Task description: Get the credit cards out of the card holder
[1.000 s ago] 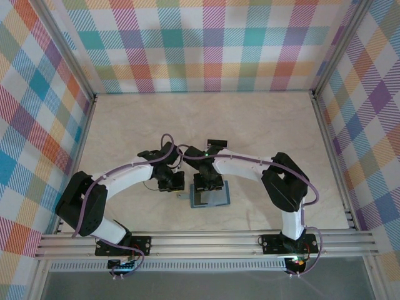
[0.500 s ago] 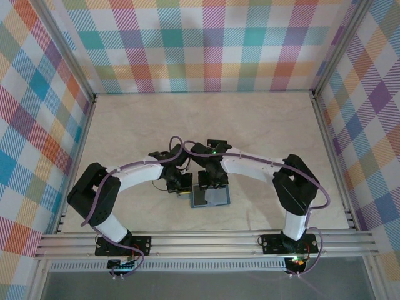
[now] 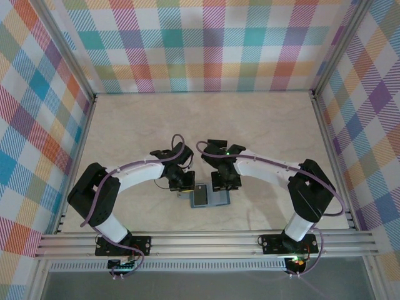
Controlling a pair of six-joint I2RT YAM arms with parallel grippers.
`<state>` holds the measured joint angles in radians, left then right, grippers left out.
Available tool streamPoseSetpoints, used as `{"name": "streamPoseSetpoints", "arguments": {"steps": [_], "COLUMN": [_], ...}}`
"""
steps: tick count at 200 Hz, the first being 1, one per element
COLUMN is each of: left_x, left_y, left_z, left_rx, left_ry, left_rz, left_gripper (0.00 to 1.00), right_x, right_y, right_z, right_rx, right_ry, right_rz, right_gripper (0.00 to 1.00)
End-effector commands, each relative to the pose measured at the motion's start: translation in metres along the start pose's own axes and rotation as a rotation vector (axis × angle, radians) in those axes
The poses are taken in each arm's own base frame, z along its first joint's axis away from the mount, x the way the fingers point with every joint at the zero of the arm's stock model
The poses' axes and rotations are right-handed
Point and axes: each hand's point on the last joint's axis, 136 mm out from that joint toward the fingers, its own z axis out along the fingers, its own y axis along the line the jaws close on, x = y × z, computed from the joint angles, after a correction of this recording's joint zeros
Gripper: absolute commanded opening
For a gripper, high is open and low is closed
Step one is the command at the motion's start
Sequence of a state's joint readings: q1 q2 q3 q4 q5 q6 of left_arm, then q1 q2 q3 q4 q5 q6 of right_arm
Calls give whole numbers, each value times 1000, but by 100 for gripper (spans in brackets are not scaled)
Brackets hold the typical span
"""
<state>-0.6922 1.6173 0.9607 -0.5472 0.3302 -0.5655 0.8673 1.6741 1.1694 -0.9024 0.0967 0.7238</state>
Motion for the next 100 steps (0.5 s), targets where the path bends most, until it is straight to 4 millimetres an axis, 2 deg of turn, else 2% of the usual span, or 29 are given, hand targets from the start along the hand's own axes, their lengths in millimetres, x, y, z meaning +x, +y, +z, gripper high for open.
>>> {"name": "streamPoseSetpoints", "arguments": {"steps": [1,44,72,100], "left_x": [0,8,15,17], "left_y": [-14,-46,-62,-66], "left_z": [-1,19,38,49], "left_rx": [9,27,22,8], "left_ry": [6,39,71,94], "left_rz": [9,54,78,83], "left_gripper": [8,8,7,7], "right_x": [0,2,4,6], "right_y": [-12,-20,-12,-1], "right_z": [5,28,41,45], "right_rx": [2,-39,-130,-216], "right_ry": [-1,33,47,58], "right_rz": [16,50,75,87], "right_gripper": [45,42,37,28]}}
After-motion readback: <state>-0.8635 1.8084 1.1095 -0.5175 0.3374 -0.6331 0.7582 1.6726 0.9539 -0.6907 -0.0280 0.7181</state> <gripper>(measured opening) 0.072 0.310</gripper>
